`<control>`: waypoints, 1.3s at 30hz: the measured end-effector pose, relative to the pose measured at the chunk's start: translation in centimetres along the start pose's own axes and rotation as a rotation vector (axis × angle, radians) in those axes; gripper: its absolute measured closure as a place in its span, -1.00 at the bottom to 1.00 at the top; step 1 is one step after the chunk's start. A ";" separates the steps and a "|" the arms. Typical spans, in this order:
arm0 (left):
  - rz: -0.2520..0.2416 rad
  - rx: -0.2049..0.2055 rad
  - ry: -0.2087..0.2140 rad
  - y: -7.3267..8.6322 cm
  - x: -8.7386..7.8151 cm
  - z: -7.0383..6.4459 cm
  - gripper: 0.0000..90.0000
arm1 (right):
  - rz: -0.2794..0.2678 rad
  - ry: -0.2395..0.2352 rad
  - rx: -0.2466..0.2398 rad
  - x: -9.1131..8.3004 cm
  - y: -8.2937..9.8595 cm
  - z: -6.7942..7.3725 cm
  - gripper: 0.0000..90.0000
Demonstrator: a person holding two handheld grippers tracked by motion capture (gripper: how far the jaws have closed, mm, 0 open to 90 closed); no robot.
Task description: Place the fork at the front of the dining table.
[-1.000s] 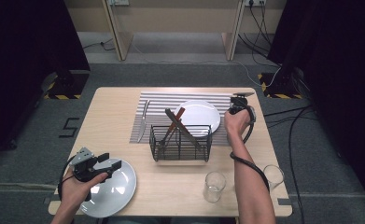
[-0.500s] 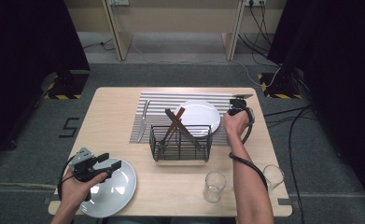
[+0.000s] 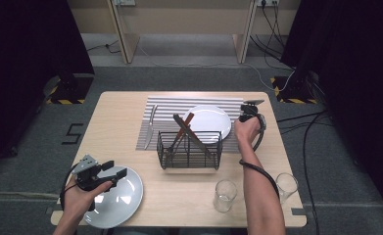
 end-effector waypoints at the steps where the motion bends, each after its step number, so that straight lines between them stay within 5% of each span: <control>1: 0.000 -0.001 0.000 0.0 0.0 0.0 -0.34 | 0.001 0.001 0.001 0.1 0.0 0.0 0.93; 39: 0.001 -0.008 0.004 0.1 0.1 0.1 -0.35 | 0.045 0.008 0.009 1.6 0.7 -0.2 0.90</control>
Point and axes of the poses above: each handheld gripper's, and its own axes: x roughly forward along the jaws, y roughly out of its underside, z roughly to its left, the point moved 1 cm from there along x, roughly forward along the jaws, and after that the axes turned 8 degrees about -x, right-handed, at the moved point
